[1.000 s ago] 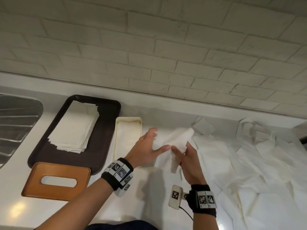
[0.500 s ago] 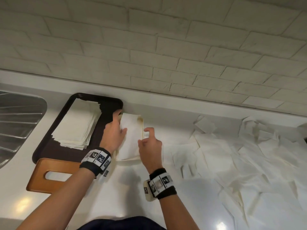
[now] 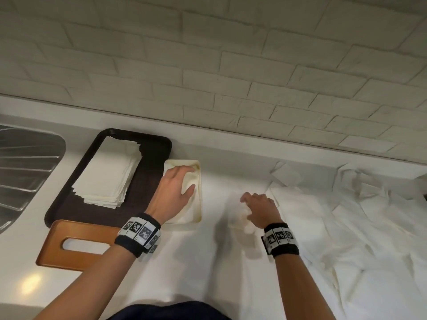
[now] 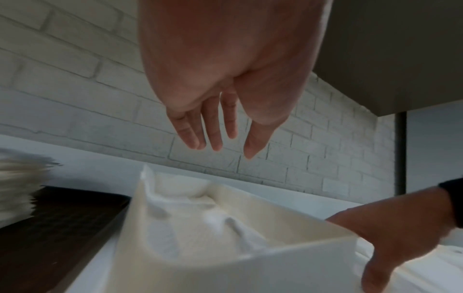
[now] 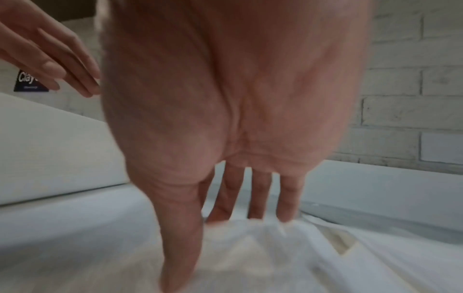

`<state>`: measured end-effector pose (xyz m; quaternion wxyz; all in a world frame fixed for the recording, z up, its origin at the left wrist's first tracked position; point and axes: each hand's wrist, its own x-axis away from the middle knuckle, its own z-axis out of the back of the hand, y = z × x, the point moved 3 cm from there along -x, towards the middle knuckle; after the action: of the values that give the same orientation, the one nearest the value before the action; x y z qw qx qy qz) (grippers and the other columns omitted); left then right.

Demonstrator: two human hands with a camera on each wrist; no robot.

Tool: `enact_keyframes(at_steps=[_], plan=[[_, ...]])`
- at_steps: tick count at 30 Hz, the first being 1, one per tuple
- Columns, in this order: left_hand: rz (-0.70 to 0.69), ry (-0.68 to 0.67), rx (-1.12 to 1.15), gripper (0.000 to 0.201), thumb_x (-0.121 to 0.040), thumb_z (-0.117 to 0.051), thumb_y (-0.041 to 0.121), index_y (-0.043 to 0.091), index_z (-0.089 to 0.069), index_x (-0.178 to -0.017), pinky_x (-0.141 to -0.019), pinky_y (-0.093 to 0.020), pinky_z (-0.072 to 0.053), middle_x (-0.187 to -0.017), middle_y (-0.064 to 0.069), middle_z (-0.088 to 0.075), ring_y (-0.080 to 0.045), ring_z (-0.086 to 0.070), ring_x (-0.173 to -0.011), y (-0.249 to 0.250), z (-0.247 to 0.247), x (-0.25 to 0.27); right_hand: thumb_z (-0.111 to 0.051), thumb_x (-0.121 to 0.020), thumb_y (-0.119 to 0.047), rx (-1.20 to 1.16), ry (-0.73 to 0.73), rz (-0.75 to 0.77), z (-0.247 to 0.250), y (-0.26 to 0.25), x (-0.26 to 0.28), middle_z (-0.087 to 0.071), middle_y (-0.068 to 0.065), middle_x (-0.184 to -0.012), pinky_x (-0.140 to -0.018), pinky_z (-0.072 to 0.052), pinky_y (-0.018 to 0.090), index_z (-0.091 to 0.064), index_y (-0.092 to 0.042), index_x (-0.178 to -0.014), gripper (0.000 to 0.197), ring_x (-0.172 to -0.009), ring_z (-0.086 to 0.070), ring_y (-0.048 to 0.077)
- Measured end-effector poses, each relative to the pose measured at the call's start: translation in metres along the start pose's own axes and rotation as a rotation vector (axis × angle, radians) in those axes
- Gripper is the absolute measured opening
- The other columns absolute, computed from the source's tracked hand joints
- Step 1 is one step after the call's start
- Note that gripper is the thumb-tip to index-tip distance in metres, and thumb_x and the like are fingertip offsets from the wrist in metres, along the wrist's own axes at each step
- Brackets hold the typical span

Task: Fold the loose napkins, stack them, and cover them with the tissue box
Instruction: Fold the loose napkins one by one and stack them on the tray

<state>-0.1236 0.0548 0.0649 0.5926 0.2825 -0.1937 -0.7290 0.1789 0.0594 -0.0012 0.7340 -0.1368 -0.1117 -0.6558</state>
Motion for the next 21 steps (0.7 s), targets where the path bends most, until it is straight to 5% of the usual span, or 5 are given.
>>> enact_keyframes(at_steps=[5, 9, 15, 18, 21], plan=[[-0.002, -0.034, 0.176, 0.035, -0.099, -0.074, 0.039, 0.03, -0.062, -0.13, -0.107, -0.038, -0.05, -0.131, 0.013, -0.065, -0.011, -0.058, -0.121, 0.024, -0.01, 0.003, -0.085, -0.088, -0.014, -0.298, 0.136, 0.099, 0.011, 0.006, 0.002, -0.066, -0.007, -0.109, -0.095, -0.048, 0.031, -0.078, -0.031, -0.099, 0.021, -0.116, -0.056, 0.024], [0.106, -0.148, 0.373, 0.077, -0.078, -0.079, 0.076, 0.036, -0.054, -0.139, -0.107, -0.026, -0.047, -0.135, 0.023, -0.061, 0.0, -0.058, -0.126, 0.043, -0.016, 0.004, -0.088, -0.091, -0.026, -0.783, 0.332, 0.175, 0.065, -0.021, 0.026, -0.074, -0.018, -0.085, -0.079, -0.048, 0.018, -0.073, -0.034, -0.085, 0.018, -0.086, -0.069, 0.005], [0.262, -0.107, 0.942, 0.076, -0.078, -0.097, 0.018, 0.025, -0.053, -0.139, -0.093, -0.03, -0.061, -0.121, 0.006, -0.076, -0.01, -0.075, -0.111, 0.067, -0.01, -0.006, -0.079, -0.099, -0.036, -1.183, 0.496, 0.153, 0.109, -0.054, 0.041, -0.081, 0.003, -0.09, -0.075, -0.059, 0.05, -0.079, -0.018, -0.097, 0.018, -0.081, -0.075, 0.026], [0.288, 0.049, 0.926, 0.041, -0.086, -0.09, 0.016, 0.019, -0.066, -0.119, -0.079, -0.025, -0.057, -0.08, 0.011, -0.073, -0.006, -0.071, -0.078, 0.064, 0.0, -0.014, -0.076, -0.102, -0.025, -1.313, 0.536, 0.177, 0.113, -0.065, 0.044, -0.081, 0.002, -0.1, -0.082, -0.061, 0.043, -0.075, -0.017, -0.114, 0.014, -0.093, -0.076, 0.013], [0.244, 0.105, 0.879, 0.024, -0.085, -0.091, 0.024, 0.02, -0.073, -0.101, -0.076, -0.023, -0.057, -0.072, 0.008, -0.069, -0.008, -0.068, -0.072, 0.059, 0.008, -0.017, -0.076, -0.102, -0.018, -1.414, 0.567, 0.206, 0.113, -0.078, 0.054, -0.077, 0.001, -0.125, -0.099, -0.061, 0.044, -0.057, -0.023, -0.141, 0.043, -0.119, -0.074, 0.02]])
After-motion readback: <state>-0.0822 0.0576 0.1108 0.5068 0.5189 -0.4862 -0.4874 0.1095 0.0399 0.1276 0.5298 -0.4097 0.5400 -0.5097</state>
